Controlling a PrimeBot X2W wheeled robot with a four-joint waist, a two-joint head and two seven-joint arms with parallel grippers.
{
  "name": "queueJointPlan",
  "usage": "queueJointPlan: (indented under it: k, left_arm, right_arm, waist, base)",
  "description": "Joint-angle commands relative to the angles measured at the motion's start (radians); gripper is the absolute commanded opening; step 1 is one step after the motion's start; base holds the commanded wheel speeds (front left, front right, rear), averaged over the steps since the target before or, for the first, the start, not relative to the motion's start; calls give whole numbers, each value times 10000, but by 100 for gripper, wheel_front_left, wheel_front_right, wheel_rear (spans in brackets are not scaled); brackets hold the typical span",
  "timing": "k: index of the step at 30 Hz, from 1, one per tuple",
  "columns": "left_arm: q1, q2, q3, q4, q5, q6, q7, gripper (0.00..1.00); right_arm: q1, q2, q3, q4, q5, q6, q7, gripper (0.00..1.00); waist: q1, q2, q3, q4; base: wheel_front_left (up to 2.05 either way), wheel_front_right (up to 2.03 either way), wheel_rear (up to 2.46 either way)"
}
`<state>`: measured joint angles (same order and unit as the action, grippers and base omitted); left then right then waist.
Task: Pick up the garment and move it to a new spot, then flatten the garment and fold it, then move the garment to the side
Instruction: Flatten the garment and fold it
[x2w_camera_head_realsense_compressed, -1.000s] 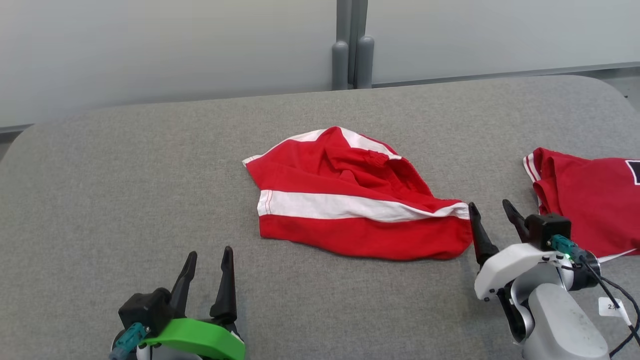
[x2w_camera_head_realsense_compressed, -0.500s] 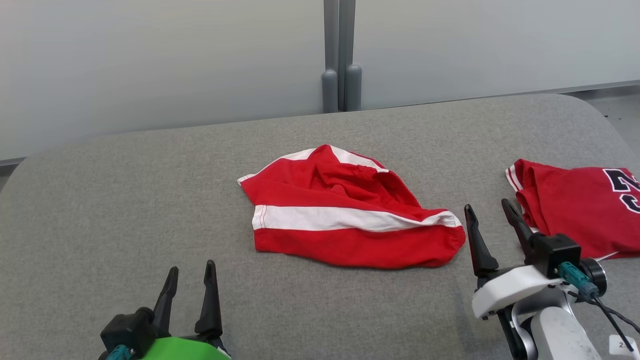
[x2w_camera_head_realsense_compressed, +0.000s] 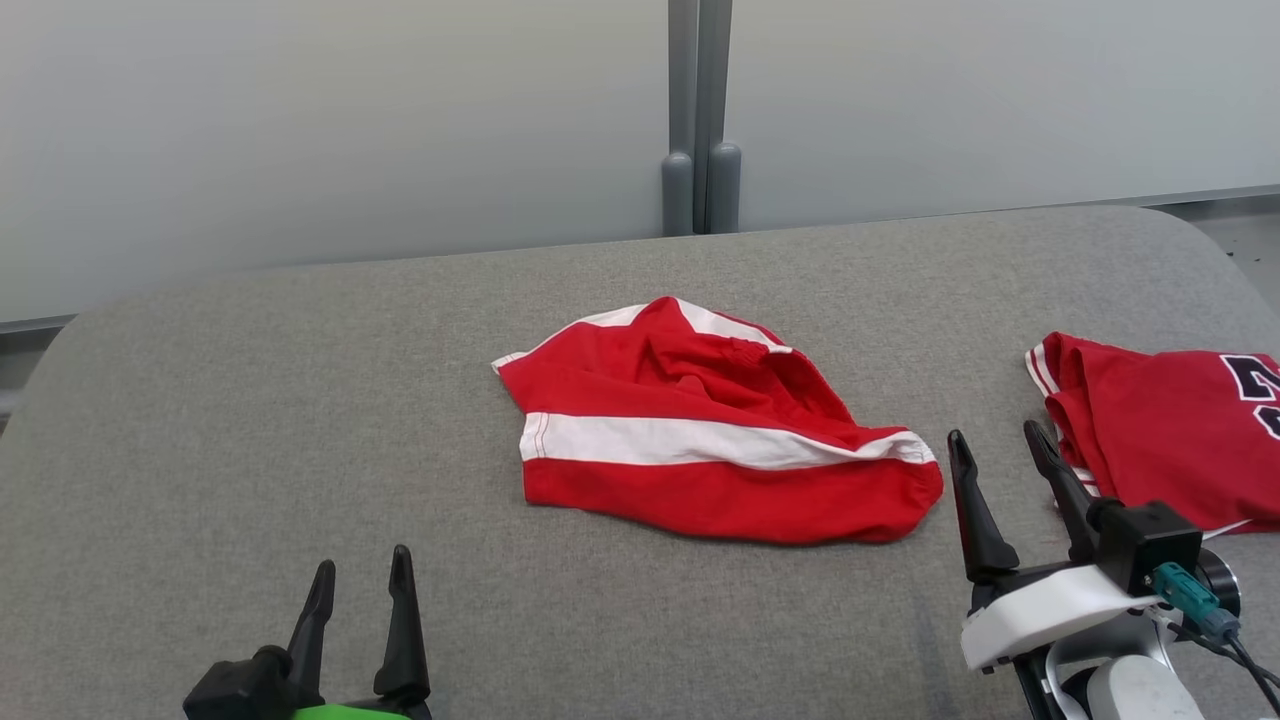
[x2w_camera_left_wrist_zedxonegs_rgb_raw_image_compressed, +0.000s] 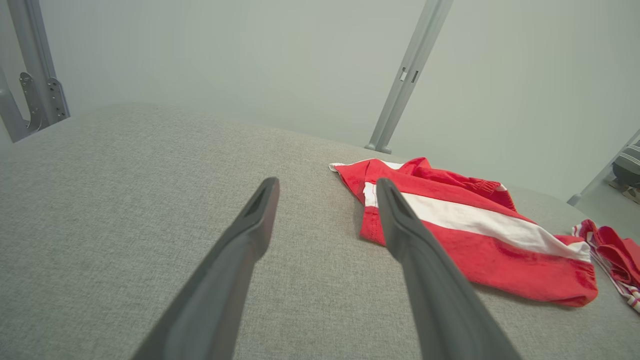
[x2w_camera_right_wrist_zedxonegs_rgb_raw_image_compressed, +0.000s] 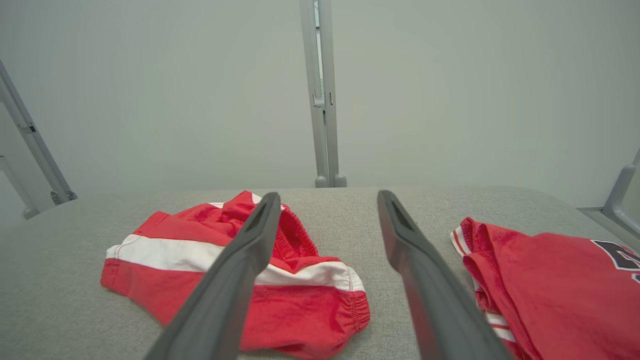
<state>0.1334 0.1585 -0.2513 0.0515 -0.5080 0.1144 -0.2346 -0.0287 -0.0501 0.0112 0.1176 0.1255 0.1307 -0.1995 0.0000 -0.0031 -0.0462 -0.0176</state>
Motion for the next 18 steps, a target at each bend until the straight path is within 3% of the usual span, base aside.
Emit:
queueJointPlan:
  k: [1, 18]
  left_arm:
    - [99, 70, 27, -40, 32, 40, -6, 100]
    - [84, 198, 8, -243, 41, 193, 4, 100]
  right_arm:
    - [99, -15, -4, -63, 72, -1, 44, 100]
    - [83, -13, 46, -220, 185, 1, 149, 100]
  waist:
    - [0, 31, 4, 9]
    - [0, 31, 95, 6]
  base:
    - [0, 0, 0]
    - [0, 0, 0]
